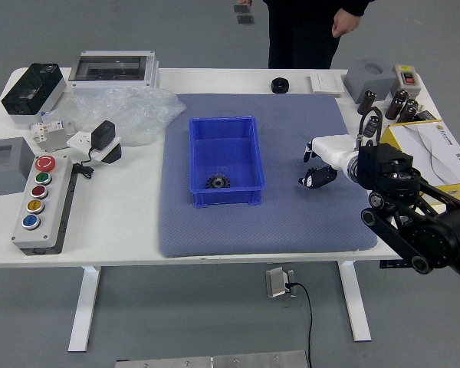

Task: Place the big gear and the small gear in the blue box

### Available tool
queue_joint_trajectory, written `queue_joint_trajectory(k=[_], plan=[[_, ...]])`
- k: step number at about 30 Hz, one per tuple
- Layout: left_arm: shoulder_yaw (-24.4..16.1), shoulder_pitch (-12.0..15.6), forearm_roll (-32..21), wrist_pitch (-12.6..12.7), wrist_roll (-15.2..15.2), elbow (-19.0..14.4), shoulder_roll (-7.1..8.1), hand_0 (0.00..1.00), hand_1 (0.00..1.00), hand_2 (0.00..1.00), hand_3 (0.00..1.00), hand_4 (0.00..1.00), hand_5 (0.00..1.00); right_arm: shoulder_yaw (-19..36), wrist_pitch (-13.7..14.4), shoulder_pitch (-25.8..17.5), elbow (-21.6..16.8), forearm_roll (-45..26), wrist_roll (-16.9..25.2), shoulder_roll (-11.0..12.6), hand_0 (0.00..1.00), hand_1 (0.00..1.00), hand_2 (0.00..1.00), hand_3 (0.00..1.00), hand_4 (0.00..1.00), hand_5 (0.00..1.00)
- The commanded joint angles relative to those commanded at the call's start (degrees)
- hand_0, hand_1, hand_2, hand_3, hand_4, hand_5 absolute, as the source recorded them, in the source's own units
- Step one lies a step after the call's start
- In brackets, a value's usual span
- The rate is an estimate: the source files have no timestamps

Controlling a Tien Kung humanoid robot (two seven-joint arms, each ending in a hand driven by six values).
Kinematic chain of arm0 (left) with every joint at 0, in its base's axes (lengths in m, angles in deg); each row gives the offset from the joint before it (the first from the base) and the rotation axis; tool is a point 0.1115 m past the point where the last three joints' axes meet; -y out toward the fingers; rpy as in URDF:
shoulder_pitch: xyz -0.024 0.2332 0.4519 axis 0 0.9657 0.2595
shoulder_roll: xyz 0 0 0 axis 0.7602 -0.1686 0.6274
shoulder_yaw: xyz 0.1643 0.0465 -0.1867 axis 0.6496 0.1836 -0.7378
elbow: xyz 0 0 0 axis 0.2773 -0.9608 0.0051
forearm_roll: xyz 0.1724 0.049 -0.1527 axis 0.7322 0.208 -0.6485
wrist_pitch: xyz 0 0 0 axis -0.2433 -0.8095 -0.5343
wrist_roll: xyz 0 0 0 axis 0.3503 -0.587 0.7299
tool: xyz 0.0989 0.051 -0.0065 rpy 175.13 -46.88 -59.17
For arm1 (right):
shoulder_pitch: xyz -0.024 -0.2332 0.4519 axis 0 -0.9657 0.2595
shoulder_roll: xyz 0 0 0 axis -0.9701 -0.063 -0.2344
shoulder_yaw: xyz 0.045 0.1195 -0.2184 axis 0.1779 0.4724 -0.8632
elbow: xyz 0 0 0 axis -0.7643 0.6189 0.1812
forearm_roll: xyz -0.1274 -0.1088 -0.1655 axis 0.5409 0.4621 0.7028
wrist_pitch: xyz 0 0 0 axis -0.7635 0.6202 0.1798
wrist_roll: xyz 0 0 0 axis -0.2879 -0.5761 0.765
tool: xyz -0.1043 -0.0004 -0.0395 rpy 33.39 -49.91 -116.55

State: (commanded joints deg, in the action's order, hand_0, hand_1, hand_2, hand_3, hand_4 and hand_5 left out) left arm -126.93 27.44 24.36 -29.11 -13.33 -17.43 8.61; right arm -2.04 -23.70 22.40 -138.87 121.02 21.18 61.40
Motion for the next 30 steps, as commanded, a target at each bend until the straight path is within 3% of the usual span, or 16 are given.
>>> queue_joint_trajectory(k=[30], plan=[[0.10,-0.34,0.40,-0.12,0.04,0.00,-0.61,0.824,0.786,0.780,0.757,0.662,0.381,-0.23,2.02,-0.76,3.99,1.28,0.41,-2.26,0.665,0.613,0.689,0.660,0.657,0.331]])
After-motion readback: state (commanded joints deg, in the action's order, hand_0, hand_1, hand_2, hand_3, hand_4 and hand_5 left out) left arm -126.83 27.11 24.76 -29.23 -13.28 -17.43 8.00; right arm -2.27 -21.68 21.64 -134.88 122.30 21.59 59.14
